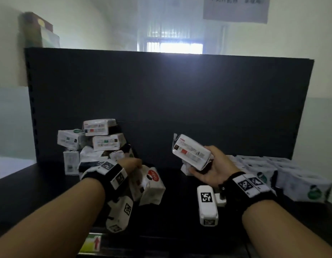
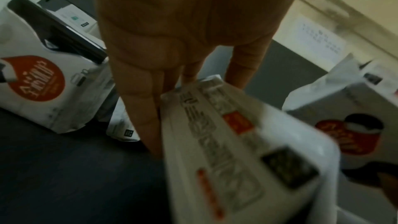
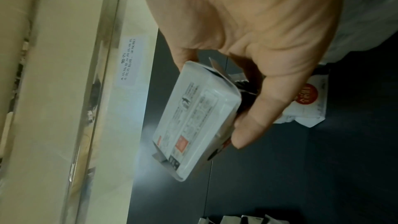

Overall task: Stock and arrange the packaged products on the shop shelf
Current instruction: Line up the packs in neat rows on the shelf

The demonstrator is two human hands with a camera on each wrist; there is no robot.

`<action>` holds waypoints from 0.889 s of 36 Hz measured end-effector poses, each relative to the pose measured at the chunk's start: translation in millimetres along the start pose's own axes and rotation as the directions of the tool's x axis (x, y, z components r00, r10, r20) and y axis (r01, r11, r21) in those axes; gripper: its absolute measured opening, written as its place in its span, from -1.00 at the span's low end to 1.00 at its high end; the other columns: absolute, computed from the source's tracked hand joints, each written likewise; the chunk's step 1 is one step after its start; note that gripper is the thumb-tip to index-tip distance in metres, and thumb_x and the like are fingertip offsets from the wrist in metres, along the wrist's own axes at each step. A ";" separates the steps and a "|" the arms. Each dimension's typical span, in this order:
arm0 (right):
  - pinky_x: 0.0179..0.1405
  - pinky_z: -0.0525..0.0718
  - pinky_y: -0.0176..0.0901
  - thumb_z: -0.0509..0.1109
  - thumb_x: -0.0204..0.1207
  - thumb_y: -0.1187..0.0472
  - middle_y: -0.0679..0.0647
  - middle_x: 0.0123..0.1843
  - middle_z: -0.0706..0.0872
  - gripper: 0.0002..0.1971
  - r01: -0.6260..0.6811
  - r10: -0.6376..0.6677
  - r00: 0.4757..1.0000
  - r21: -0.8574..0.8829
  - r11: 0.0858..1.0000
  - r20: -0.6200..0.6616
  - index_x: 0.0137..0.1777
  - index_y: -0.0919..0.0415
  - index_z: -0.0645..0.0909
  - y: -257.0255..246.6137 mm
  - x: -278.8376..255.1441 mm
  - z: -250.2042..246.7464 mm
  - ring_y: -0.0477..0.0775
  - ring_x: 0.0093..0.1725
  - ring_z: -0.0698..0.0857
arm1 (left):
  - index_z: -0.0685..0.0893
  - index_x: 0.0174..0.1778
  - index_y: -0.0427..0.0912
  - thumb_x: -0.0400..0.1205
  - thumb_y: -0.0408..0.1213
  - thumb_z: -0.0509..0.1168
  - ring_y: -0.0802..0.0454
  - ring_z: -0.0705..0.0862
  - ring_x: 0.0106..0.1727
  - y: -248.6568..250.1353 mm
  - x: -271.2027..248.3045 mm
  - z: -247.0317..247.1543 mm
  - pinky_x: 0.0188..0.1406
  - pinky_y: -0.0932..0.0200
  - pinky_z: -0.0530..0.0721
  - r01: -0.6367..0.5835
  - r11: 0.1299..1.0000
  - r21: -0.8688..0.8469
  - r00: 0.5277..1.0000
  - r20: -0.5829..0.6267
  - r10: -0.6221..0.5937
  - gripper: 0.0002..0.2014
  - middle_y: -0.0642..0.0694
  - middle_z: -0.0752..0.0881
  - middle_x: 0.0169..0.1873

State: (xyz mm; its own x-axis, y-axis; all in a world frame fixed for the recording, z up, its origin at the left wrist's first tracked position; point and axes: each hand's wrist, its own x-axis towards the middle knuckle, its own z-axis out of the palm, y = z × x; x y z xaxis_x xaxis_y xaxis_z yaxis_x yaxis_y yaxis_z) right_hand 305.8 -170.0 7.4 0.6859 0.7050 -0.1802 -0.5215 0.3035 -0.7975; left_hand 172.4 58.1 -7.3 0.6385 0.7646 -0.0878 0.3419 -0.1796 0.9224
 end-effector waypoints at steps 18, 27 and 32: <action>0.45 0.40 -0.38 0.45 0.32 0.56 -0.12 0.43 0.31 -0.30 0.727 -0.658 0.422 -0.667 -0.166 0.624 0.37 -0.05 0.44 20.8 -27.2 15.8 -0.23 0.54 0.29 | 0.74 0.08 -0.20 0.37 0.59 -0.09 -0.21 0.81 -0.07 58.4 -60.4 -2.8 -0.12 -0.12 0.76 -0.029 0.943 -0.331 0.895 0.412 0.173 -0.06 -0.28 0.81 -0.05; 0.22 0.70 0.10 0.54 0.33 0.48 0.25 0.60 0.25 -0.28 0.576 -0.656 0.196 -0.627 -0.524 0.729 0.33 -0.17 0.38 19.0 -27.8 13.0 0.28 0.49 0.46 | 0.69 0.13 -0.33 0.45 0.08 0.40 -0.17 0.77 -0.17 54.7 -68.9 -9.1 -0.30 0.11 0.76 -0.137 0.905 -0.403 0.855 0.413 0.314 -0.46 -0.35 0.77 -0.03; 0.27 0.63 -0.13 0.24 0.51 0.51 -0.02 0.44 0.46 -0.41 0.655 -0.736 0.487 -0.754 -0.050 0.471 0.43 -0.09 0.45 9.3 -18.7 9.0 -0.11 0.36 0.54 | 0.62 0.18 -0.34 0.54 -0.20 0.37 -0.16 0.79 0.04 51.7 -68.8 -8.2 -0.16 0.12 0.77 -0.228 0.851 -0.472 0.827 0.367 0.426 -0.64 -0.28 0.79 0.02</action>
State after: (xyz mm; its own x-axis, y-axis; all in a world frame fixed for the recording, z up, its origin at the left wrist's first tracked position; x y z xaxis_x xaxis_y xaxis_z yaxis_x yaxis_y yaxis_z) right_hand 283.6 -174.6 8.6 0.4780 0.4221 0.7703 0.8580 -0.0364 -0.5124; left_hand 140.5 1.3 49.6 0.9269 0.3284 0.1819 -0.1804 -0.0353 0.9830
